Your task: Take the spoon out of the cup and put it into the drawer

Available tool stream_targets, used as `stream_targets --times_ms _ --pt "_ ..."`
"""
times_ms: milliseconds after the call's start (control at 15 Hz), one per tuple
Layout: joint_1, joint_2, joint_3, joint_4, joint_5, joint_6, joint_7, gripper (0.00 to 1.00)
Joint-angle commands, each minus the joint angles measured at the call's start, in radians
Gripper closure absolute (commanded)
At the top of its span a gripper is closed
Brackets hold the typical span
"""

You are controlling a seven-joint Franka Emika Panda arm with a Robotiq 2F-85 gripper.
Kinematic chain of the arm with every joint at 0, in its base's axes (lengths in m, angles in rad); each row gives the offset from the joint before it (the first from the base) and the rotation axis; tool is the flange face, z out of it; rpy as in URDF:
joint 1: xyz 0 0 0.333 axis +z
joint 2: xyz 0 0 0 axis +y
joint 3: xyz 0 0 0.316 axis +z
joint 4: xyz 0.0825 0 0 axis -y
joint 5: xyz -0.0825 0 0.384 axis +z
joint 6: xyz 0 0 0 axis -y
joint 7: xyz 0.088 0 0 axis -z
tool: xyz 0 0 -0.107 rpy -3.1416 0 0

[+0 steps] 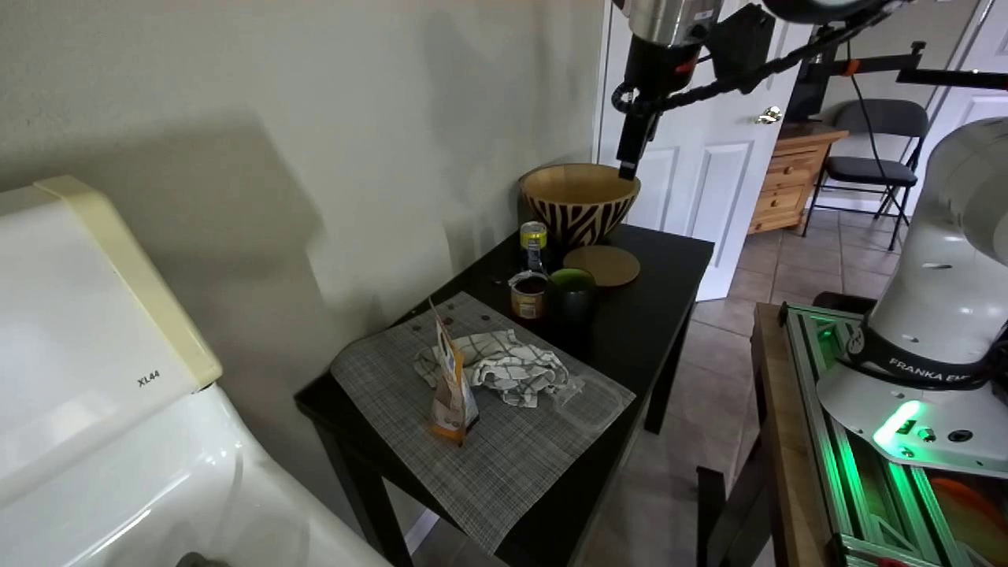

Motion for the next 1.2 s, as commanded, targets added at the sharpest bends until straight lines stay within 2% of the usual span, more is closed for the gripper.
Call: stream_targets --times_ms 0,133,200,400,733,867,1067,1133 --pt "-0.066 0.105 0.092 -0.005 -0.201 0.192 0.186 0.00" --pt "-0.038 0.157 0.052 0.012 -0.188 0.206 0.147 0.00" --pt "-0.025 0.115 0.054 0.002 -0.177 0.177 0.154 0.00" --pt "-0.024 0.155 0.042 0.012 -0.178 0.185 0.153 0.00" --pt "-0.117 0.203 0.105 -0.082 -0.336 0.408 0.474 0.00" --pt "-0.150 0.235 0.133 -0.110 -0.441 0.441 0.591 0.00" --pt "-0.160 0.291 0.145 -0.129 -0.608 0.450 0.723 0.00" --pt "-0.204 0.302 0.192 -0.133 -0.642 0.459 0.741 0.00"
